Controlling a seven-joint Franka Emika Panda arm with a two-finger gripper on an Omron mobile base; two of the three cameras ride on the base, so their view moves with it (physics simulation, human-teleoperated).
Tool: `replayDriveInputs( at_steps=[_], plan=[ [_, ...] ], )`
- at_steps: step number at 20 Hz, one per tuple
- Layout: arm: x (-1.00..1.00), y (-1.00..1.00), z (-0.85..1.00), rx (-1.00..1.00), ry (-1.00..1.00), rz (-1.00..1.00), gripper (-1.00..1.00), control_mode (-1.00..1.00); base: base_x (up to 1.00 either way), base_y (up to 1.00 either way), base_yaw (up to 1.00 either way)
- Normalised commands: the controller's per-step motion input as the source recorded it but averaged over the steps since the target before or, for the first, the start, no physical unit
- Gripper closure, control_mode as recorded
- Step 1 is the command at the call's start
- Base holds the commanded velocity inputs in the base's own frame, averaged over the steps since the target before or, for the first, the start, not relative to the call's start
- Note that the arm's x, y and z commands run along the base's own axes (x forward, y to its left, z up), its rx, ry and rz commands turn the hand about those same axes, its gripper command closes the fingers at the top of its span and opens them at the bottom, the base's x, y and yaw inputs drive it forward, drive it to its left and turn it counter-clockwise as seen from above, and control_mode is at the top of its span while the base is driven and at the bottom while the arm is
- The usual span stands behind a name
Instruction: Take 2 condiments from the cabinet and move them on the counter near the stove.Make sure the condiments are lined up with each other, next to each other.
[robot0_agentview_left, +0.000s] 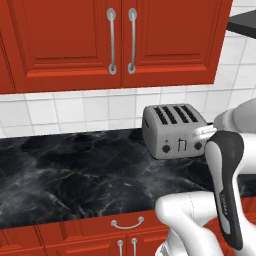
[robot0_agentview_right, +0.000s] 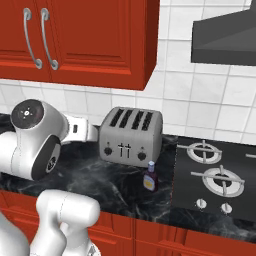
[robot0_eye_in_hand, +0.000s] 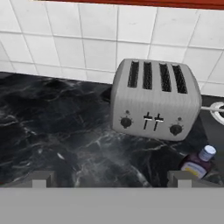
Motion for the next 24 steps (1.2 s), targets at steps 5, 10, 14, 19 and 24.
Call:
replayDriveInputs(
  at_steps=[5, 10, 14, 19, 24],
  plan=[
    [0.00, 0.00, 0.00, 0.00, 0.00, 0.00, -1.00, 1.00, -0.03, 0.02, 0.02],
    [0.00, 0.00, 0.00, 0.00, 0.00, 0.00, -1.00, 1.00, -0.93, -0.17, 0.14],
    [0.00, 0.00, 0.00, 0.00, 0.00, 0.00, -1.00, 1.00, -1.00, -0.44, 0.05],
    [0.00, 0.00, 0.00, 0.00, 0.00, 0.00, -1.00, 1.00, -0.91, -0.85, -0.17],
    [0.00, 0.00, 0.00, 0.00, 0.00, 0.00, -1.00, 1.00, -0.32, -1.00, -0.36]
  ],
)
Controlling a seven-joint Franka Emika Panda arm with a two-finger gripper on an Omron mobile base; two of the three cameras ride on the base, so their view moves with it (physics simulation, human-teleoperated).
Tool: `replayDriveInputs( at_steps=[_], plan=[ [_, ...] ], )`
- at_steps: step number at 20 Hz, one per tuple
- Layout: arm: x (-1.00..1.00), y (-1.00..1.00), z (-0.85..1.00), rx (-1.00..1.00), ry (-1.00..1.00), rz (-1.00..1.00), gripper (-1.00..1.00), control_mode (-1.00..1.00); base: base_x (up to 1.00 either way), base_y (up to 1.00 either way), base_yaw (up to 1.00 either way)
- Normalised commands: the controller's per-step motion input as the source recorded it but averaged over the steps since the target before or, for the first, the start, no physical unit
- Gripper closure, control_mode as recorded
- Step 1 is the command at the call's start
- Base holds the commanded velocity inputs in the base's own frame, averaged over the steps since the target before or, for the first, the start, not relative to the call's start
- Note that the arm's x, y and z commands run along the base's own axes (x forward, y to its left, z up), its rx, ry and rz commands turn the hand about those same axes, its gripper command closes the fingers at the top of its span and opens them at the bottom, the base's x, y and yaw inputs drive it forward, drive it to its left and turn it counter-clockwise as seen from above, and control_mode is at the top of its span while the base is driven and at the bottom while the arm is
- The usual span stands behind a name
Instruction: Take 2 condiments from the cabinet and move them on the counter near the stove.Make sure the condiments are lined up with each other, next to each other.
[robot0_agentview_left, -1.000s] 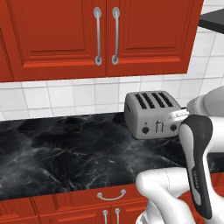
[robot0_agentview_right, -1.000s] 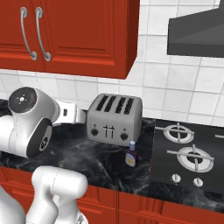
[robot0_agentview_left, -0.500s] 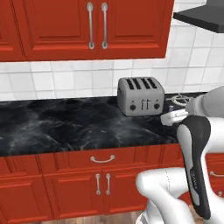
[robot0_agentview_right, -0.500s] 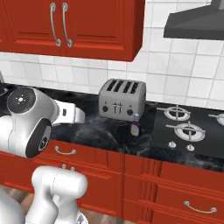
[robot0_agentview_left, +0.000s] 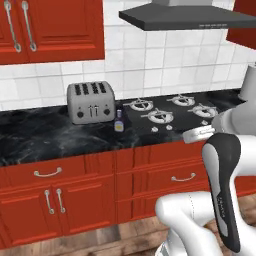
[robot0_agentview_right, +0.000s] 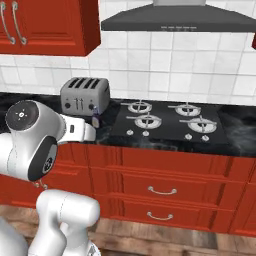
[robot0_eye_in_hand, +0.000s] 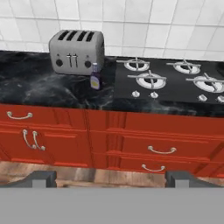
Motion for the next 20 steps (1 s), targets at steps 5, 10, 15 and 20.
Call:
replayDriveInputs(
  at_steps=[5, 10, 15, 20],
  plan=[
    [0.00, 0.00, 0.00, 0.00, 0.00, 0.00, -1.00, 1.00, 0.00, -1.00, -0.13],
    [0.00, 0.00, 0.00, 0.00, 0.00, 0.00, -1.00, 1.00, -0.22, -1.00, 0.00],
    [0.00, 0.00, 0.00, 0.00, 0.00, 0.00, -1.00, 1.00, -0.38, -1.00, 0.05],
    [0.00, 0.00, 0.00, 0.00, 0.00, 0.00, -1.00, 1.00, 0.01, -1.00, 0.10]
  ],
)
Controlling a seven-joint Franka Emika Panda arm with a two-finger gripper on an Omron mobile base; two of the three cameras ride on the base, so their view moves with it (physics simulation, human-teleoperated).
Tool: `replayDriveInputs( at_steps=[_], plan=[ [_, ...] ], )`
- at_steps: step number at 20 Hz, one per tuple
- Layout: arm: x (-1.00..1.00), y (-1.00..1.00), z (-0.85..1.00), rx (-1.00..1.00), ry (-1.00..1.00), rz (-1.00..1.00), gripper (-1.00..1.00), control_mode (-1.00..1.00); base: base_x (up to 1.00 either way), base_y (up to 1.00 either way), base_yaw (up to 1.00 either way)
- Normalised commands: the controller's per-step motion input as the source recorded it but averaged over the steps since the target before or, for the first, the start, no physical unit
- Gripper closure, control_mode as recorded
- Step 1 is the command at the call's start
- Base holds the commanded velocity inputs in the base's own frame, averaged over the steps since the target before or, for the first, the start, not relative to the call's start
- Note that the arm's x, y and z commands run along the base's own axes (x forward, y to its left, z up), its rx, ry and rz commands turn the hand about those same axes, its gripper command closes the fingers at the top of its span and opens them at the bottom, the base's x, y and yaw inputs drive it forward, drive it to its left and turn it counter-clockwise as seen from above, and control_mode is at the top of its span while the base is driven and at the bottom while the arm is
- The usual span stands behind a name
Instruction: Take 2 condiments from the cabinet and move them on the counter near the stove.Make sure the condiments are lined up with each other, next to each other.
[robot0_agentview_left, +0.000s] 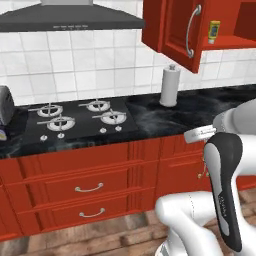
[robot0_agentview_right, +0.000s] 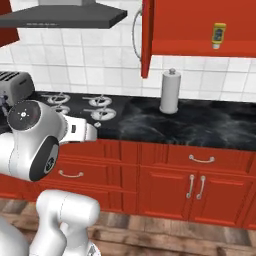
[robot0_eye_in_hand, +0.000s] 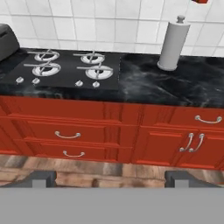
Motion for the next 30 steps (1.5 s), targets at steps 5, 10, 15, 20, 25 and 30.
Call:
replayDriveInputs(
  at_steps=[5, 10, 15, 20, 25, 30],
  plan=[
    [0.00, 0.00, 0.00, 0.00, 0.00, 0.00, -1.00, 1.00, 0.08, -1.00, 0.12],
    [0.00, 0.00, 0.00, 0.00, 0.00, 0.00, -1.00, 1.00, 0.21, -1.00, 0.14],
    [0.00, 0.00, 0.00, 0.00, 0.00, 0.00, -1.00, 1.00, 0.36, -0.98, 0.09],
    [0.00, 0.00, 0.00, 0.00, 0.00, 0.00, -1.00, 1.00, 0.51, -0.82, 0.05],
    [0.00, 0.00, 0.00, 0.00, 0.00, 0.00, -1.00, 1.00, 0.61, -0.06, 0.00],
    [0.00, 0.00, 0.00, 0.00, 0.00, 0.00, -1.00, 1.00, 0.34, 0.39, 0.00]
  ],
)
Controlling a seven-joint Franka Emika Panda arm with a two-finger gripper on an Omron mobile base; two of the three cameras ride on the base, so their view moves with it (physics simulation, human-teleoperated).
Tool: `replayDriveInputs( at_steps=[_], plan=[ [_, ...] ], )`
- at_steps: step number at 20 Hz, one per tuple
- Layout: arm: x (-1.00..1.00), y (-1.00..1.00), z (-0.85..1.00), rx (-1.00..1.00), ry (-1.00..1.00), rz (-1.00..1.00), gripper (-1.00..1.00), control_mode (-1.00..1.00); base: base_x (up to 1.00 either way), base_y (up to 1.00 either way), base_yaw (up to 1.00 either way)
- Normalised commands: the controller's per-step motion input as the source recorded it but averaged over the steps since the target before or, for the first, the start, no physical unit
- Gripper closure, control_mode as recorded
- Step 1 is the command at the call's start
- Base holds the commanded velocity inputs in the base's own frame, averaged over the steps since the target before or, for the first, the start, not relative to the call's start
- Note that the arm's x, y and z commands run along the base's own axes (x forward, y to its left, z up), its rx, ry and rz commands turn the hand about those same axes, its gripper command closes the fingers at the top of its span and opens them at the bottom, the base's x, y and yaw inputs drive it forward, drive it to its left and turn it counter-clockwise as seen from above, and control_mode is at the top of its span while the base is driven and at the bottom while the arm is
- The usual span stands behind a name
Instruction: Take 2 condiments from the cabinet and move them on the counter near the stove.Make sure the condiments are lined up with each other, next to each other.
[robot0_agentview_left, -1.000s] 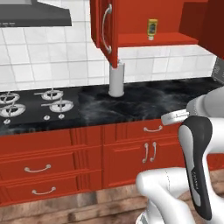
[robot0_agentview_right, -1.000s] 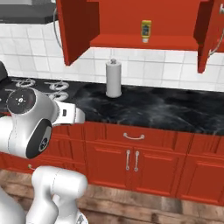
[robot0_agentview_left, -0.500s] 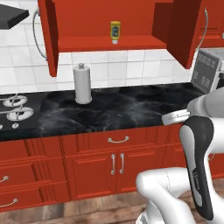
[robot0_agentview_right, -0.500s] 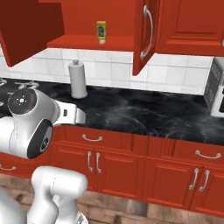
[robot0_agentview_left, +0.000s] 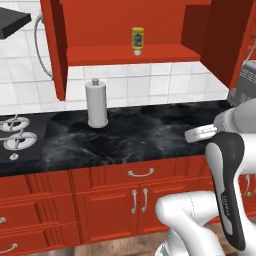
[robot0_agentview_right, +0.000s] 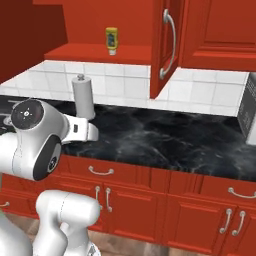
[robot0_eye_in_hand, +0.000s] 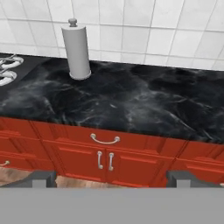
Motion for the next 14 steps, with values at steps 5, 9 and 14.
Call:
replayDriveInputs(
  at_steps=[5, 9, 14],
  plan=[
    [0.00, 0.00, 0.00, 0.00, 0.00, 0.00, -1.00, 1.00, 0.51, 0.10, 0.00],
    [0.00, 0.00, 0.00, 0.00, 0.00, 0.00, -1.00, 1.00, 0.54, 0.23, 0.00],
    [0.00, 0.00, 0.00, 0.00, 0.00, 0.00, -1.00, 1.00, 0.72, 0.12, 0.00]
  ],
)
